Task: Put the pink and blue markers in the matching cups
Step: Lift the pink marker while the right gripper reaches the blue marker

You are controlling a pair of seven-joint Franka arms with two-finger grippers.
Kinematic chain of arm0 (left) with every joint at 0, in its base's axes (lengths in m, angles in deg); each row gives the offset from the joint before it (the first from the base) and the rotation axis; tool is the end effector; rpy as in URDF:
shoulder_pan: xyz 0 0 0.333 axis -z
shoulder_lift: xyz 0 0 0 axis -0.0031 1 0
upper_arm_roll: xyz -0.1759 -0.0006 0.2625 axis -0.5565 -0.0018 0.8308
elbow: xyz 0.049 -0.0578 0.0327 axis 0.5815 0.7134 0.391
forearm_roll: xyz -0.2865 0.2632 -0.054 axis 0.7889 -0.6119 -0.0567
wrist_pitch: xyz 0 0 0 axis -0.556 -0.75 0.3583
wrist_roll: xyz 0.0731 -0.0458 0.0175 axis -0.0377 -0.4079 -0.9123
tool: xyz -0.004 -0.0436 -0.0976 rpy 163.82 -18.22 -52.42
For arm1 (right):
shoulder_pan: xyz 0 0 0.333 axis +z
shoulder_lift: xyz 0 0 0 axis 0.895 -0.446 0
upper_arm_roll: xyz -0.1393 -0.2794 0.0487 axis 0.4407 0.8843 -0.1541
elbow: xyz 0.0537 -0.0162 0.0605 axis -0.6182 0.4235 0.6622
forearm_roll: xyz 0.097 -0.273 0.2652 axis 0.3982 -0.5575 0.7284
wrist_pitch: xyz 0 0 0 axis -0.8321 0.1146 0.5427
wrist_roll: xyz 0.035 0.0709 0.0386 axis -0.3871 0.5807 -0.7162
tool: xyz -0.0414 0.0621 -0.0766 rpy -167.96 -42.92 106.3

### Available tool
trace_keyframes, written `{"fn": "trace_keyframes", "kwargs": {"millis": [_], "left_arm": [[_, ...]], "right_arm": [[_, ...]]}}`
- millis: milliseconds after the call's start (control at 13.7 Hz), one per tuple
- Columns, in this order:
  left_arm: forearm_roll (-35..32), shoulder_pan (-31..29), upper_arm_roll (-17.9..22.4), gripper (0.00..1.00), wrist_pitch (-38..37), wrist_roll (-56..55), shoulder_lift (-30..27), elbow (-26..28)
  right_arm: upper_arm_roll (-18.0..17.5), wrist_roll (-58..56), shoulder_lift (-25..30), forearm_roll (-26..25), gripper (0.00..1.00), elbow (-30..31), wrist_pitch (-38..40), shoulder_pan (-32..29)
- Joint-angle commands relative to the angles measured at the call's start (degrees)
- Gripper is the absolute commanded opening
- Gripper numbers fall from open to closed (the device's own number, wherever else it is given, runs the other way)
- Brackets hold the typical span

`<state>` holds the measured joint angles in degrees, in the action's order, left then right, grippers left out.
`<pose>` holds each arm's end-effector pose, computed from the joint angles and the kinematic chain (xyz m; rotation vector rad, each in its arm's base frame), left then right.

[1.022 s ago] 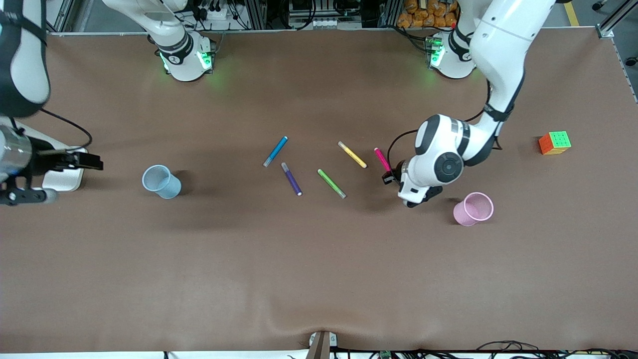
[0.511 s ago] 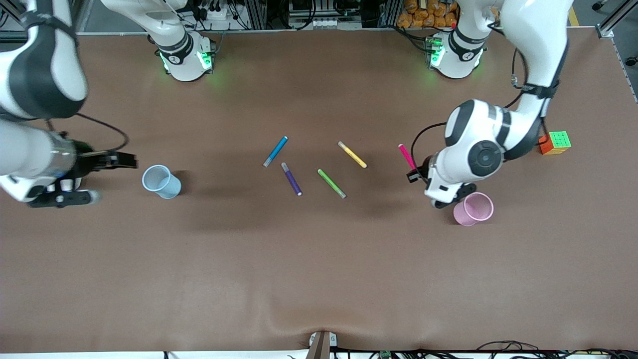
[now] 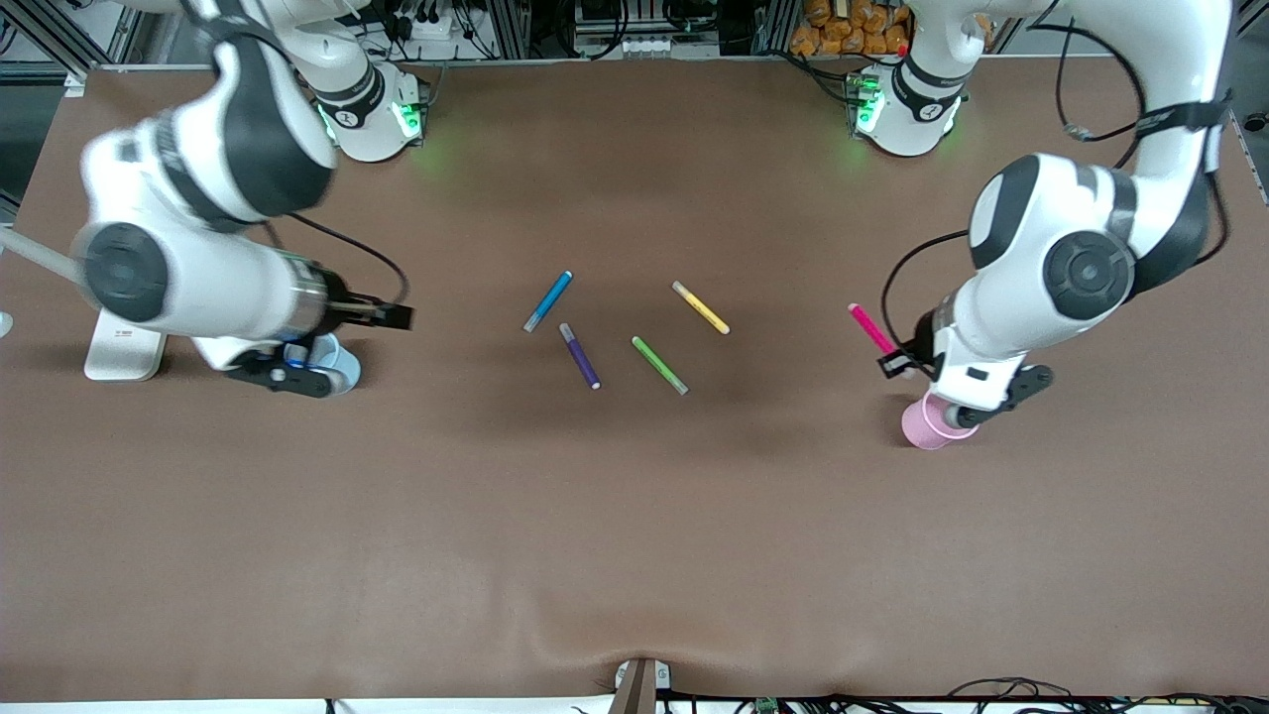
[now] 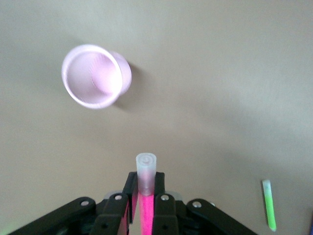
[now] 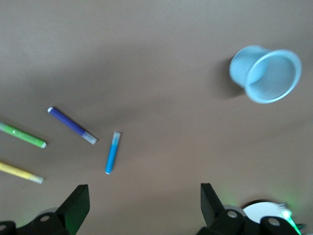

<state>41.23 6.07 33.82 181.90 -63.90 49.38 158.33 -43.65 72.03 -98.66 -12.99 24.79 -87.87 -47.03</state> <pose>0.6047 -0.1679 0.4299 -3.0218 -0.6894 0.1192 0.5823 0.2071 0.4504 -3.0328 0.4530 0.5410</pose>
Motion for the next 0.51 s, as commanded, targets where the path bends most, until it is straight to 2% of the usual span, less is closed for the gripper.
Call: {"fn": "trace_keyframes", "kwargs": {"millis": [0,146,219,292,438], "left_arm": [[-3.8,-0.8,-0.2,0.0,-2.2,-0.7,-0.8,-3.6],[-4.1,-3.1,-0.3,0.0,-2.2,-0.1,-1.2,-4.9],[-4.1,-3.3,-0.2,0.0,-2.2,0.7,-1.5,-5.2],[-4.9,-3.5,-0.1,0.0,-2.2,2.0,-1.6,-5.9],[-6.0,-4.8,-0.2,0.0,-2.2,4.3,-2.0,-6.3]], "right_arm": [[0.5,8.1,1.4,0.8,1.0,7.1,-5.0,3.9],[0.3,11.3,1.4,1.8,1.0,12.8,-11.4,4.3],[0.5,13.1,1.9,6.8,1.0,17.0,-15.8,4.5],[0.5,13.4,4.0,9.6,1.0,21.8,-20.7,4.1],[0.5,14.4,4.2,10.0,1.0,26.0,-26.1,5.2]]}}
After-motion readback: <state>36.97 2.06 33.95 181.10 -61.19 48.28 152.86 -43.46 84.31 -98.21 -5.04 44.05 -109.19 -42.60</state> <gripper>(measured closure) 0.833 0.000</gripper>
